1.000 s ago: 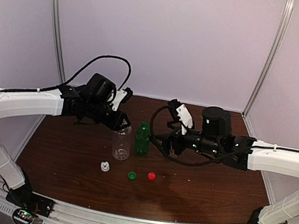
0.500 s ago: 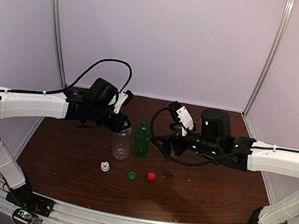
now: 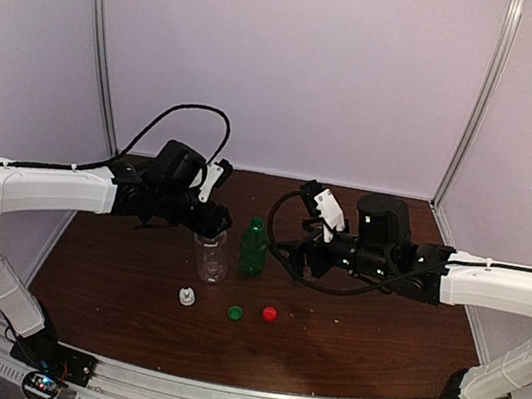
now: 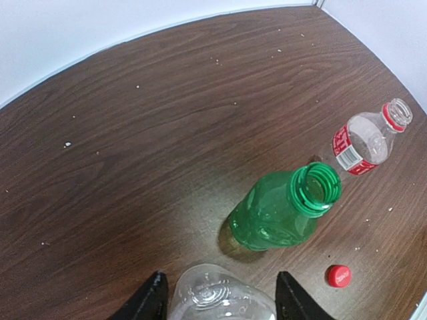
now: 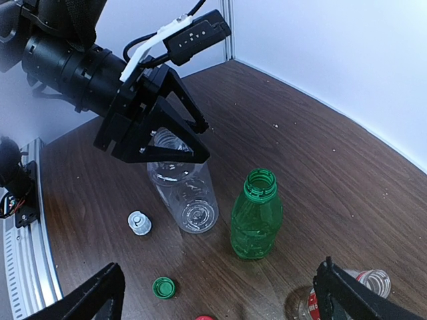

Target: Unscrew the bottle caps

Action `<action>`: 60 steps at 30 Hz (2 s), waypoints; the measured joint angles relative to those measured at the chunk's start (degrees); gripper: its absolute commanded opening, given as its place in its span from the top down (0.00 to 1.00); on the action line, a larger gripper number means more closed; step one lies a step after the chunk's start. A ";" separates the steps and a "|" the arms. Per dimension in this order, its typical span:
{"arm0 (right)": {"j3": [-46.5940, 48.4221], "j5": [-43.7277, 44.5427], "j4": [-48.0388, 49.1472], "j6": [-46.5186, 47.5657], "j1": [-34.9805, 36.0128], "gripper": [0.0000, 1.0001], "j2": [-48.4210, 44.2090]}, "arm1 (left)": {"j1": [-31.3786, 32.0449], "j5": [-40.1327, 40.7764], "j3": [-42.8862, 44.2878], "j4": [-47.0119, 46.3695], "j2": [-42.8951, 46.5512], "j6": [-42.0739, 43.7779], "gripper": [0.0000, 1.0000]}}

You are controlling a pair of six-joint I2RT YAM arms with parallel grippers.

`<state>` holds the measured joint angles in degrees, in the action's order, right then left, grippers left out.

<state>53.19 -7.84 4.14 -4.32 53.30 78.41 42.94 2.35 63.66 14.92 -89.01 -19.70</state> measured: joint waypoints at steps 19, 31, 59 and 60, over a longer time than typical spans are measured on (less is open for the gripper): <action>0.13 3.82 -3.19 -3.26 -3.30 0.00 -2.89 | 0.00 0.50 -0.09 0.20 8.90 0.37 0.03; 6.32 12.90 -12.55 -8.15 -8.00 0.00 -2.89 | -1.03 3.69 0.00 0.81 17.33 1.86 0.02; 13.20 20.13 -19.63 -0.96 -13.53 0.00 -7.30 | -9.60 5.05 -7.98 -2.32 31.47 7.26 0.02; 12.85 20.15 -19.37 -0.76 -13.53 0.00 -7.98 | -9.60 5.22 -8.63 -2.64 32.02 7.50 0.02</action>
<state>66.04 12.32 -15.22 -5.08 39.77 70.43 33.34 7.57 55.02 12.27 -56.99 -12.21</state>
